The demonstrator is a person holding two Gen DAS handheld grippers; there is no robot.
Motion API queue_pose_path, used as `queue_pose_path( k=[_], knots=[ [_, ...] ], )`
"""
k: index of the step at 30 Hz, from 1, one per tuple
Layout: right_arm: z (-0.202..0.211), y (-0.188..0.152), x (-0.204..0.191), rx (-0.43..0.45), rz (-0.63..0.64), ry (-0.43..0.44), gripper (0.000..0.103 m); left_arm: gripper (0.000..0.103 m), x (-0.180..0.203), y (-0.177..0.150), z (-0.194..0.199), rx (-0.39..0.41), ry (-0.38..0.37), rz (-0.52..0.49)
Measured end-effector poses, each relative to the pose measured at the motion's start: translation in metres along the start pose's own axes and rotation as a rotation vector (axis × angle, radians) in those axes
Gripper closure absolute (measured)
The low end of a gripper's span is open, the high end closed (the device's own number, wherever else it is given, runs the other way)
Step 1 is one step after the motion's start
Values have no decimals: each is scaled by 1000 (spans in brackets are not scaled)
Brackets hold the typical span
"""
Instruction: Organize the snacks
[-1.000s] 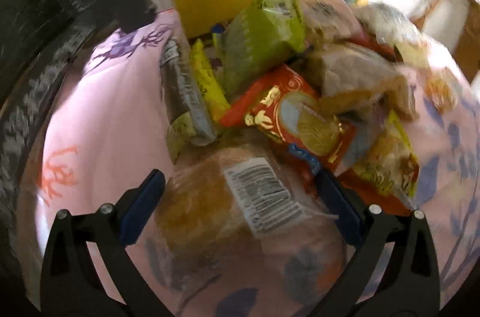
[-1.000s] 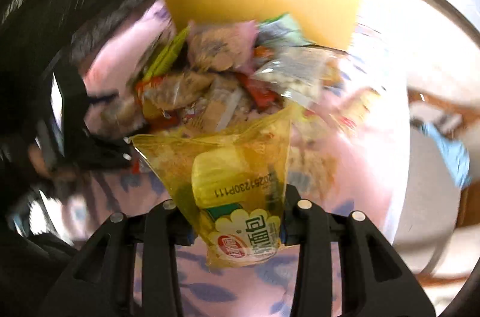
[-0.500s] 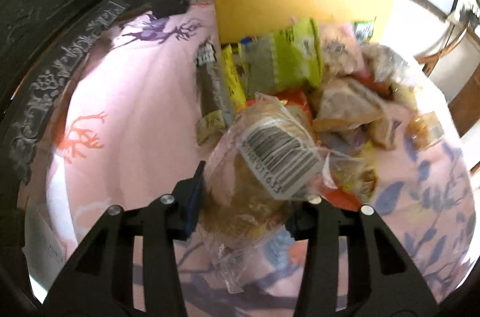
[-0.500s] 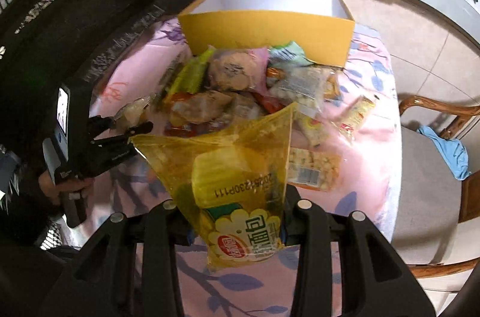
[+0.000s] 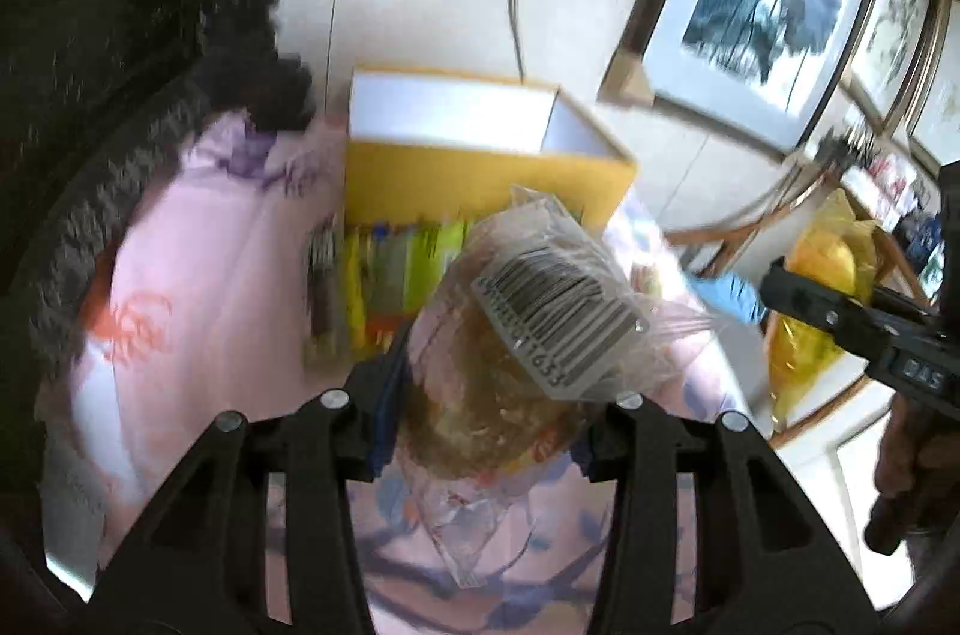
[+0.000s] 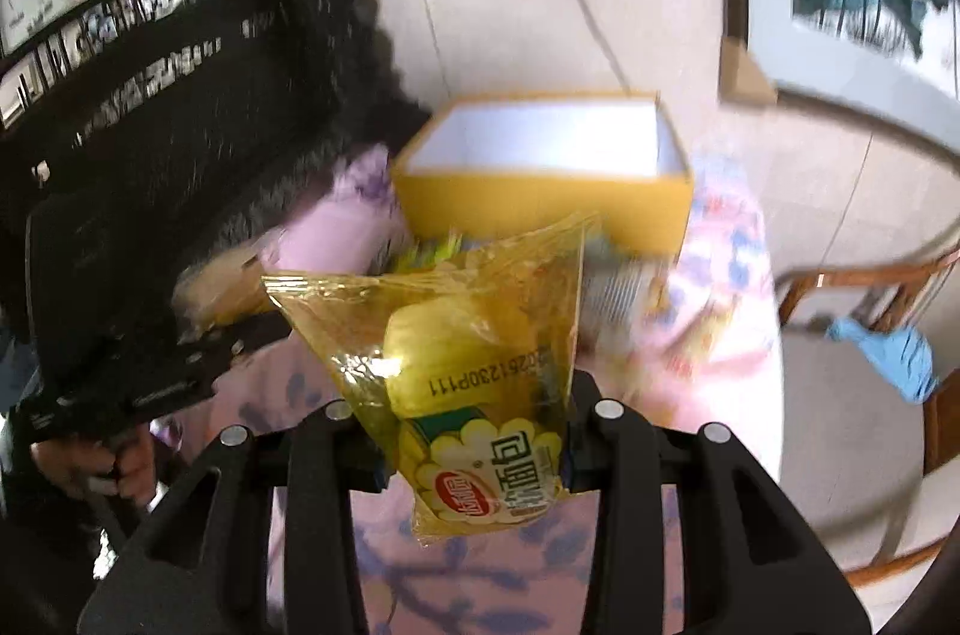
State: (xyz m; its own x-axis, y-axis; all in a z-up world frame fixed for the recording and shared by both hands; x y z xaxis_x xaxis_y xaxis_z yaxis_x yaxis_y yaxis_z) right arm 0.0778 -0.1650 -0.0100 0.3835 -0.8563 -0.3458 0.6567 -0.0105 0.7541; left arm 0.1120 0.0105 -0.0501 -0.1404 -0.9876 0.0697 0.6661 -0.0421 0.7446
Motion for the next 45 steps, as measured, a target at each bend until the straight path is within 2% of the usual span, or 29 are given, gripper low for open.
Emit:
queue_pose_path(
  k=[4,8,14,18,24,29,30,31,32,33,34,36,38,42,45],
  knots=[
    [-2,50,11,97,30,-6,64,58,10,49,-8,72,36,-24],
    [-32,107,36,133,74,-21,64,58,19,111,-49,122,87,-55],
    [-106,158,104,79,16,-82,64,58,21,171,-133,77,141,-90],
    [-152,160,138,29,-7,-97,64,58,22,188,-184,42,156,-125],
    [-195,148,167,-26,-63,-79,64,58,25,186,-226,26,163,-183],
    [-200,147,175,-39,-42,-99,64,56,23,177,-237,-3,153,-181],
    [-202,148,175,-45,-38,-112,58,35,22,178,-237,2,166,-180],
    [-202,149,179,-52,-40,-136,34,15,22,179,-236,7,185,-179],
    [-196,150,182,-34,-55,-161,24,2,17,180,-234,19,218,-169],
    [-192,152,183,-11,-66,-162,10,2,12,182,-225,67,254,-154],
    [-181,152,183,16,-74,-167,1,2,9,183,-217,101,267,-154],
    [-171,149,185,10,-71,-188,1,2,2,179,-204,117,300,-179],
    [-158,135,182,-17,-78,-187,1,2,-6,171,-198,92,321,-191],
    [-148,92,163,-94,-73,-167,1,2,-22,130,-180,15,320,-199],
    [-155,49,130,-165,-106,-73,1,2,-34,89,-171,-50,348,-218]
  ],
)
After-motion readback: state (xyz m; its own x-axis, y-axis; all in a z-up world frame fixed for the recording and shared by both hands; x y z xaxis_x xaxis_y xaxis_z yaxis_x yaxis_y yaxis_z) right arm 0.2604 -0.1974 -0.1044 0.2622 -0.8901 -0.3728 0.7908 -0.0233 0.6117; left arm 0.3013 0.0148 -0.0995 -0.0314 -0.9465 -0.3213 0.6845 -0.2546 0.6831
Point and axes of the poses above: each gripper's, at about its wrist camera, not at the fingertips, and z roughly against the way its jaws point, x to its right, y to its top, the point moved 7 cm from there along -z, roughly the way its jaws point, and after that the axes turned 14 degrees about y, right-handed, at the moved point
